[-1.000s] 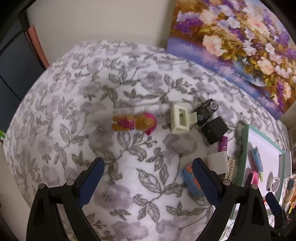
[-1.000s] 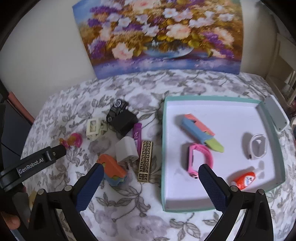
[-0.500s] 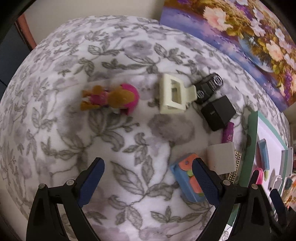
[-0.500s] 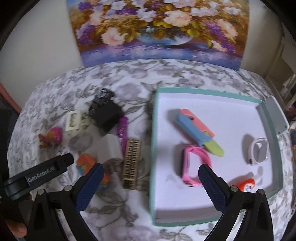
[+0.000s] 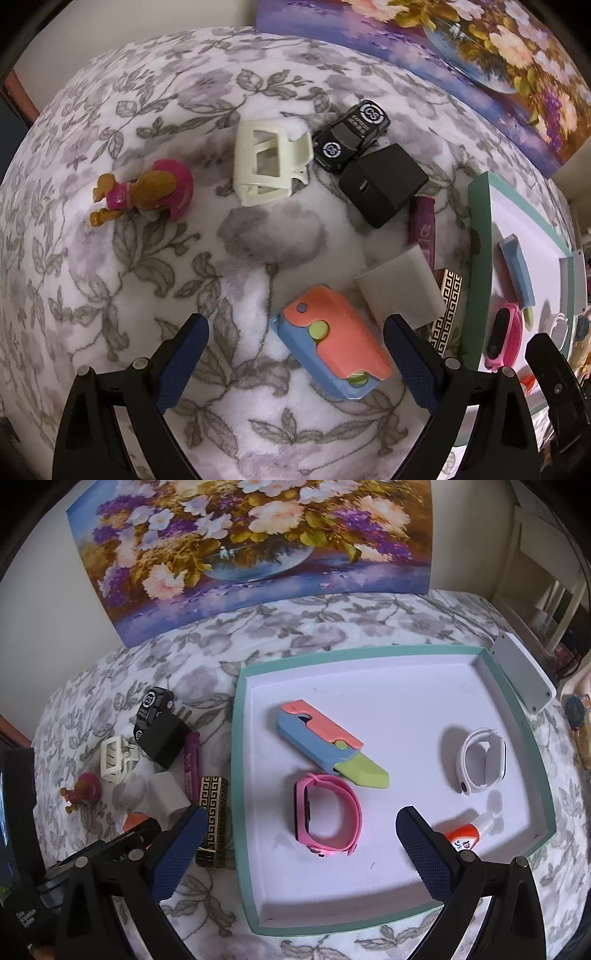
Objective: Organize rigid objects
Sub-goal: 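Grasp the orange-blue toy block with the left gripper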
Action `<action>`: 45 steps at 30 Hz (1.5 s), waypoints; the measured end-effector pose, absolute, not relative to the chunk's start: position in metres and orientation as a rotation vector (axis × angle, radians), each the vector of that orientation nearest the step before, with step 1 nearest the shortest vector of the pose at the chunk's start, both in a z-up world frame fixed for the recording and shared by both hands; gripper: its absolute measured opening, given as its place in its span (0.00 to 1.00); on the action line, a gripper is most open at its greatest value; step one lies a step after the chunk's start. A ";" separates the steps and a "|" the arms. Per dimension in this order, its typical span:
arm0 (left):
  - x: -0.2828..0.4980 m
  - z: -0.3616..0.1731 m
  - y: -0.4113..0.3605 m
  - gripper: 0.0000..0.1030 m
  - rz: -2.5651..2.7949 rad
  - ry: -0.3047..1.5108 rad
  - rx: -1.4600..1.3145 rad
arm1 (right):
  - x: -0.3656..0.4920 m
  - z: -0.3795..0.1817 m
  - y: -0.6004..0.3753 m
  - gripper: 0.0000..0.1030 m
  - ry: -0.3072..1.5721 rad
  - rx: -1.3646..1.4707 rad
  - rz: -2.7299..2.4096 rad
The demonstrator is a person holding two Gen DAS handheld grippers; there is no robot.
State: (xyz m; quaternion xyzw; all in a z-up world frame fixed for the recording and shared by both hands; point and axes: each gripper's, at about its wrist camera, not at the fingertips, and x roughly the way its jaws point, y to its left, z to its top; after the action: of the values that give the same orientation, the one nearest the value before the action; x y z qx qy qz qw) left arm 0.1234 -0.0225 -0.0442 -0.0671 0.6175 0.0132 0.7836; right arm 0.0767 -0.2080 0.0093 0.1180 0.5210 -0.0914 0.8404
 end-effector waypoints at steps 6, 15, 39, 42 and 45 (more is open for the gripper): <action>0.127 -0.056 -0.040 0.93 0.047 1.349 -0.112 | 0.077 0.006 -0.205 1.00 1.109 0.250 -0.175; 0.113 -0.051 -0.034 0.83 0.029 1.355 -0.135 | 0.079 0.004 -0.203 1.00 1.109 0.254 -0.159; 0.112 -0.044 0.022 0.49 0.059 1.338 -0.186 | 0.097 0.003 -0.135 0.97 1.068 0.045 -0.004; 0.112 -0.047 0.036 0.49 0.075 1.351 -0.201 | 0.099 -0.001 -0.119 0.93 1.057 -0.022 0.030; 0.111 -0.051 0.047 0.49 0.082 1.362 -0.200 | 0.102 -0.006 -0.106 0.89 1.059 -0.067 0.057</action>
State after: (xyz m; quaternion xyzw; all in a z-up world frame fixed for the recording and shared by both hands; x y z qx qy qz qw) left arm 0.1110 0.0466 -0.0508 -0.0920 0.6284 0.0376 0.7715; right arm 0.1016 -0.1060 -0.0064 -0.0318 0.5051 0.0271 0.8621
